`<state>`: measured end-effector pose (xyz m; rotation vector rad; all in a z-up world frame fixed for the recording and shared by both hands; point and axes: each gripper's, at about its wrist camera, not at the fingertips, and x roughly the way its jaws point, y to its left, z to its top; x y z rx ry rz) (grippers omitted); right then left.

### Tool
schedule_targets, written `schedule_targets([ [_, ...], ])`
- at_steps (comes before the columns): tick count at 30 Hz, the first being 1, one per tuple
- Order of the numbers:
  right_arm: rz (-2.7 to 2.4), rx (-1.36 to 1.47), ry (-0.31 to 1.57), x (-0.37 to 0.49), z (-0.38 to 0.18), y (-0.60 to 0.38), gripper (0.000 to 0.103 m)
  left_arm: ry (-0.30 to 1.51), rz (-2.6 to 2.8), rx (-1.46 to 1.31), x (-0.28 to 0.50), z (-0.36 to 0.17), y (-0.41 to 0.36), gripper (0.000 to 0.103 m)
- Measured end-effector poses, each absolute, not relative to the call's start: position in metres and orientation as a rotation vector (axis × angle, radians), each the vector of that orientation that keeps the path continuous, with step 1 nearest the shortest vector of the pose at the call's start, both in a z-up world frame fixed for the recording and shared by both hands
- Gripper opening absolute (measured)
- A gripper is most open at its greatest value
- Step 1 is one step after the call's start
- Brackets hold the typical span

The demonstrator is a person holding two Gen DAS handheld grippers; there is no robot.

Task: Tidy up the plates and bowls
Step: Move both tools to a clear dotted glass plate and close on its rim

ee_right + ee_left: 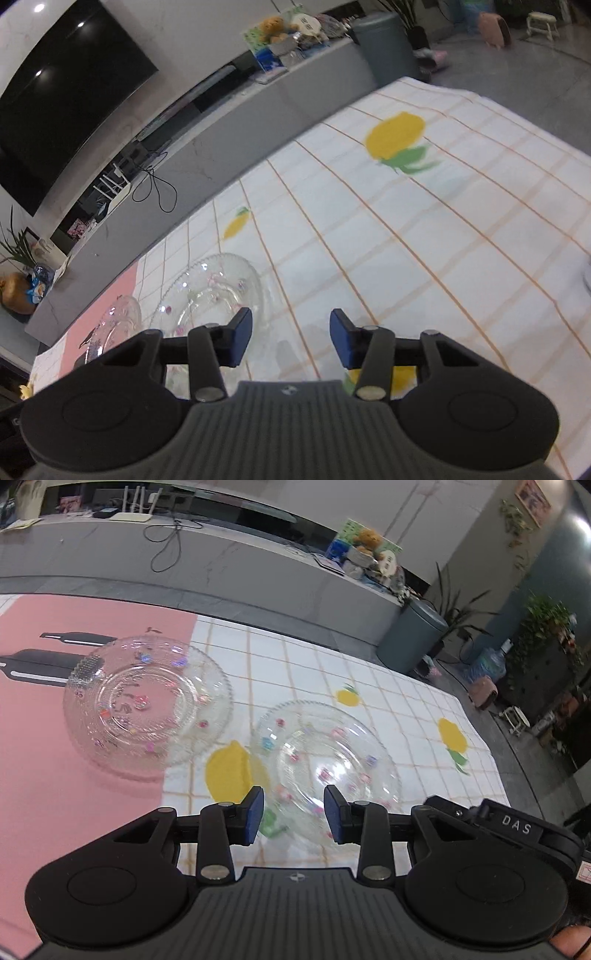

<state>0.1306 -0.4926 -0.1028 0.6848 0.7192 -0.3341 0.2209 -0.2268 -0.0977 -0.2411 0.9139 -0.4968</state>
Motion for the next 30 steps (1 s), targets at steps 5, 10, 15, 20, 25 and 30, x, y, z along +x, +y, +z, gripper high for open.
schedule_targets([
  [5, -0.325, 0.682, 0.763, 0.153, -0.115, -0.486, 0.038, 0.929, -0.476, -0.307, 0.236, -0.11, -0.217, 0.04],
  [10, -0.328, 0.671, 0.757, 0.161, -0.119, -0.483, 0.037, 0.922, -0.455, -0.288, 0.246, -0.117, -0.218, 0.039],
  [15, -0.366, 0.666, 0.728, 0.16, -0.12, -0.489, 0.038, 0.909, -0.457, -0.279, 0.254, -0.121, -0.22, 0.038],
  [20, -0.371, 0.706, 0.71, 0.162, -0.121, -0.492, 0.037, 0.902, -0.442, -0.251, 0.259, -0.121, -0.225, 0.023],
  [25, -0.344, 0.716, 0.712, 0.168, -0.124, -0.49, 0.022, 0.899, -0.448, -0.246, 0.264, -0.122, -0.226, 0.02],
  [30, -0.325, 0.732, 0.718, 0.171, -0.126, -0.486, 0.015, 0.902, -0.458, -0.243, 0.266, -0.121, -0.228, 0.014],
])
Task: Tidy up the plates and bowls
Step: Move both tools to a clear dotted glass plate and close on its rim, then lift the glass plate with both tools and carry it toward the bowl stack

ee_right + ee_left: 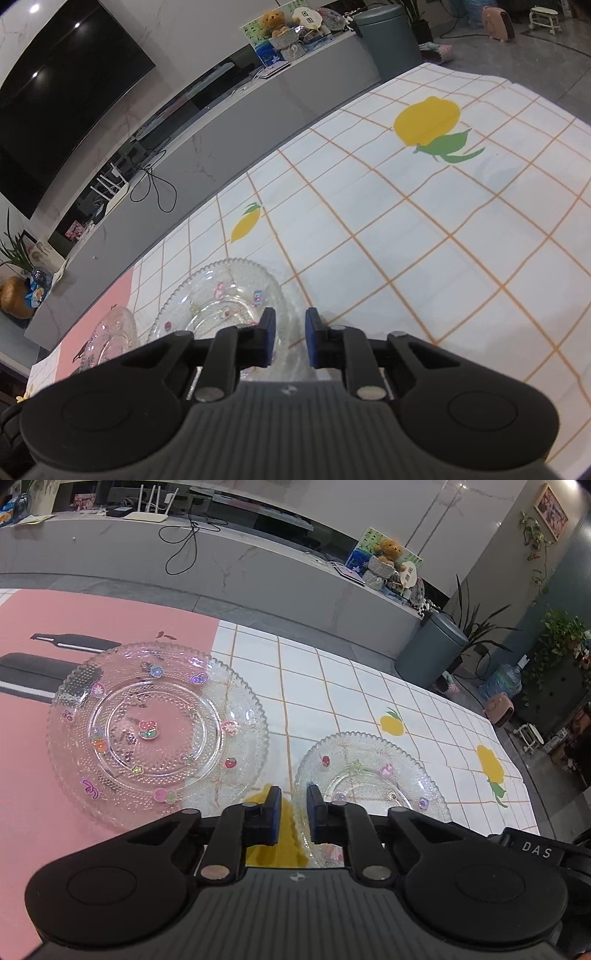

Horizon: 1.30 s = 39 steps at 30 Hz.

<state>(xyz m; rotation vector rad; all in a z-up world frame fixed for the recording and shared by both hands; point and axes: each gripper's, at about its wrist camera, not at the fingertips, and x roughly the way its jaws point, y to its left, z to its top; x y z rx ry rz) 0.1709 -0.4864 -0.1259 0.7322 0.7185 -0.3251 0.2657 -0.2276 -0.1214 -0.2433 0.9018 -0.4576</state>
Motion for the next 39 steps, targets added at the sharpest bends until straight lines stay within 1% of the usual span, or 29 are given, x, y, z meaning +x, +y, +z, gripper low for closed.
schedule_targets([
  [1, -0.324, 0.733, 0.717, 0.171, -0.126, -0.486, 0.015, 0.901, -0.46, -0.239, 0.266, -0.121, -0.228, 0.012],
  [2, -0.32, 0.736, 0.718, 0.171, -0.126, -0.485, 0.012, 0.903, -0.465, -0.242, 0.266, -0.121, -0.229, 0.009],
  [4, -0.303, 0.757, 0.724, 0.172, -0.129, -0.484, 0.007, 0.913, -0.456, -0.249, 0.267, -0.121, -0.23, 0.009],
  [5, -0.309, 0.758, 0.722, 0.172, -0.128, -0.483, 0.007, 0.916, -0.455, -0.251, 0.267, -0.121, -0.23, 0.008],
  [21, -0.291, 0.762, 0.74, 0.168, -0.112, -0.481, 0.005, 0.943, -0.418, -0.289, 0.256, -0.11, -0.218, 0.007],
  [30, -0.251, 0.729, 0.721, 0.155, -0.09, -0.468, 0.005, 0.918, -0.395, -0.324, 0.232, -0.09, -0.196, 0.007],
  [39, -0.175, 0.746, 0.75, 0.124, -0.076, -0.439, 0.004, 0.897, -0.355, -0.357, 0.192, -0.077, -0.159, 0.007],
])
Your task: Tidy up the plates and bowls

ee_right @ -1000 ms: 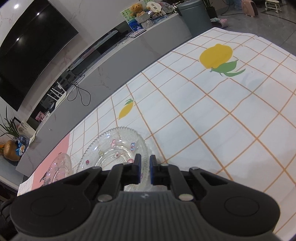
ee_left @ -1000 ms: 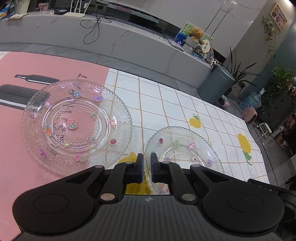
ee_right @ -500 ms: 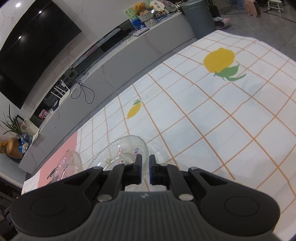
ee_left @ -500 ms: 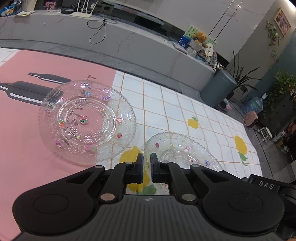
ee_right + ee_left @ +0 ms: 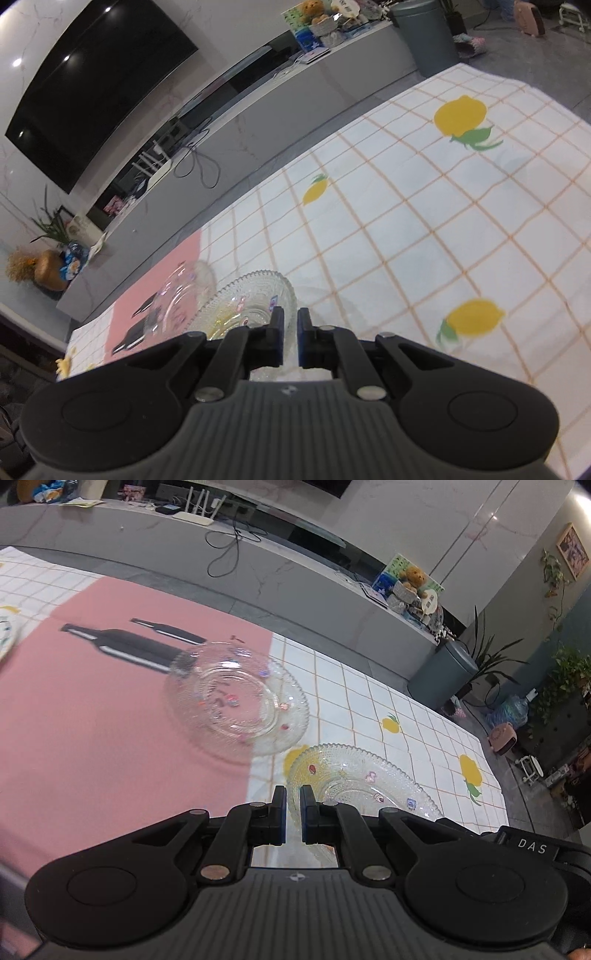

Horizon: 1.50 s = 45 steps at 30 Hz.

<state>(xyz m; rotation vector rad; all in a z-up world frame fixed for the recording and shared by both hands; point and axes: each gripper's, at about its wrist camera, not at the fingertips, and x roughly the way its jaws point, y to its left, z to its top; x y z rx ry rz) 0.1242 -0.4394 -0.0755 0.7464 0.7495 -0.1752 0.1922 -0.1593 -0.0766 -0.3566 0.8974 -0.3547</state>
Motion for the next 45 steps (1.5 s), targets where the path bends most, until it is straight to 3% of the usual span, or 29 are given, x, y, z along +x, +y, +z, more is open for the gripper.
schedule_targets([
  [22, -0.013, 0.775, 0.838, 0.026, -0.09, -0.357, 0.005, 0.87, -0.253, -0.42, 0.084, -0.08, -0.069, 0.007],
  [45, -0.023, 0.598, 0.92, 0.028, -0.106, -0.328, 0.005, 0.935, -0.211, -0.378, 0.073, -0.112, -0.063, 0.007],
])
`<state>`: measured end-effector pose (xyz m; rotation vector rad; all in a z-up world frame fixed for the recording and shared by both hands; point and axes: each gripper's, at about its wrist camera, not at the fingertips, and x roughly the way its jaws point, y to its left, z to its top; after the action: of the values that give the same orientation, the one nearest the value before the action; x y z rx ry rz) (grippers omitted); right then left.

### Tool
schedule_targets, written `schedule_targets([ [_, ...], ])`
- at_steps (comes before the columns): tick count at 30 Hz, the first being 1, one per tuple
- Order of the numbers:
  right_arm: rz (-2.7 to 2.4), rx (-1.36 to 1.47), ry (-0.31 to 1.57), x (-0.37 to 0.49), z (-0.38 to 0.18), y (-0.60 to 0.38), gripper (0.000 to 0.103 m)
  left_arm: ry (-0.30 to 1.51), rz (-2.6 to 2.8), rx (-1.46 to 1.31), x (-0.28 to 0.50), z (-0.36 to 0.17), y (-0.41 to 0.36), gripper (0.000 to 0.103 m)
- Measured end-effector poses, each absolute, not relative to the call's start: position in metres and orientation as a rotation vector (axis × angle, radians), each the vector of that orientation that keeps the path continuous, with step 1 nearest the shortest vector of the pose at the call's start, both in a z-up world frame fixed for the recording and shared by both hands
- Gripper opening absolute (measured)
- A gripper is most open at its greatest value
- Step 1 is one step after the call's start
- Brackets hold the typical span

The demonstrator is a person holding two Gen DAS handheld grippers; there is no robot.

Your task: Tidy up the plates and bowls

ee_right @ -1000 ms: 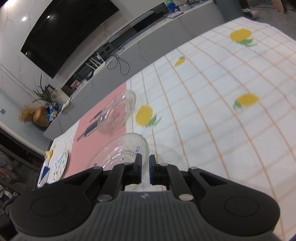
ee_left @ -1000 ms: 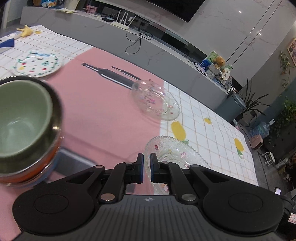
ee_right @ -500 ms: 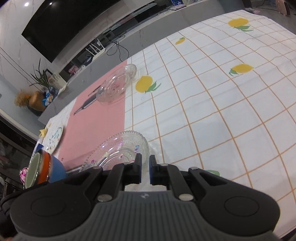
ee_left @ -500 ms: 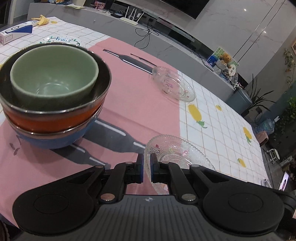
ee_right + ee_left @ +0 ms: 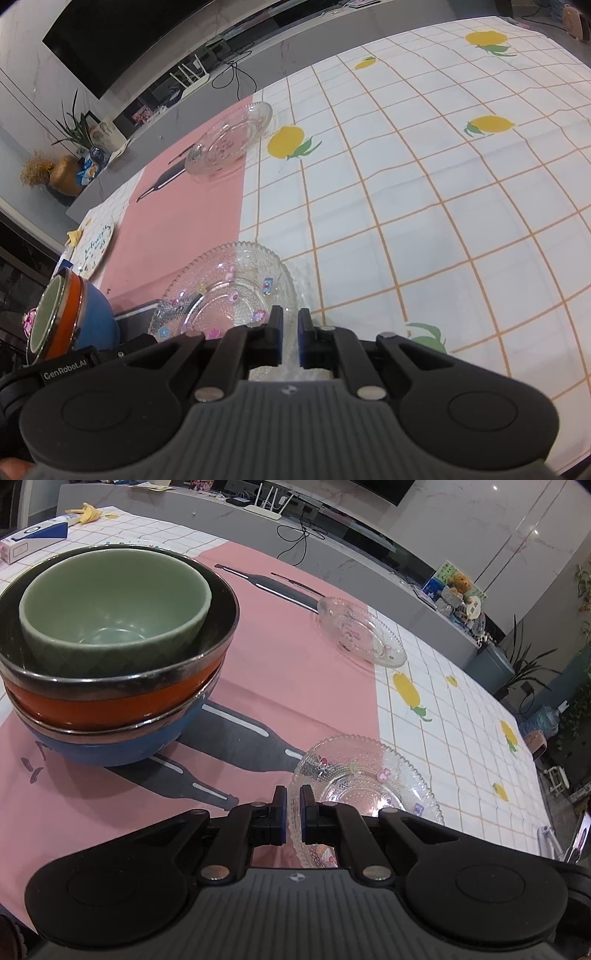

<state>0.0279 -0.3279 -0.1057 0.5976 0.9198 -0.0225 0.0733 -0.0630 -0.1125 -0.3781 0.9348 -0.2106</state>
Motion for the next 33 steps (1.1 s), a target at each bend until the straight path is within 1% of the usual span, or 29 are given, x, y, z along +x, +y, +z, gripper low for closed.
schedule_targets([
  [7, -0.023, 0.559, 0.926, 0.029, -0.105, -0.324, 0.007, 0.947, -0.212, -0.364, 0.075, -0.113, -0.063, 0.007],
  [10, -0.022, 0.546, 0.916, 0.028, -0.102, -0.323, 0.009, 0.962, -0.226, -0.379, 0.077, -0.113, -0.062, 0.011],
  [12, -0.027, 0.536, 0.897, 0.027, -0.098, -0.323, 0.011, 0.951, -0.227, -0.371, 0.077, -0.11, -0.063, 0.02],
  [13, -0.034, 0.526, 0.886, 0.026, -0.096, -0.323, 0.017, 0.935, -0.219, -0.359, 0.076, -0.108, -0.063, 0.022],
  [14, -0.043, 0.513, 0.875, 0.026, -0.093, -0.323, 0.029, 0.916, -0.211, -0.347, 0.074, -0.105, -0.064, 0.024],
  [15, -0.054, 0.498, 0.867, 0.026, -0.091, -0.322, 0.033, 0.895, -0.201, -0.336, 0.072, -0.101, -0.064, 0.024],
  [17, -0.064, 0.472, 0.855, 0.026, -0.088, -0.321, 0.034, 0.856, -0.188, -0.319, 0.07, -0.093, -0.068, 0.025],
  [20, -0.066, 0.484, 0.843, 0.028, -0.086, -0.323, 0.036, 0.802, -0.211, -0.282, 0.068, -0.082, -0.077, 0.034],
  [24, -0.065, 0.507, 0.815, 0.034, -0.081, -0.326, 0.039, 0.798, -0.237, -0.277, 0.076, -0.072, -0.082, 0.034],
  [29, -0.073, 0.496, 0.78, 0.055, -0.073, -0.329, 0.039, 0.81, -0.267, -0.299, 0.097, -0.062, -0.087, 0.034],
  [33, -0.051, 0.521, 0.767, 0.077, -0.064, -0.332, 0.039, 0.824, -0.284, -0.374, 0.118, -0.058, -0.089, 0.034],
])
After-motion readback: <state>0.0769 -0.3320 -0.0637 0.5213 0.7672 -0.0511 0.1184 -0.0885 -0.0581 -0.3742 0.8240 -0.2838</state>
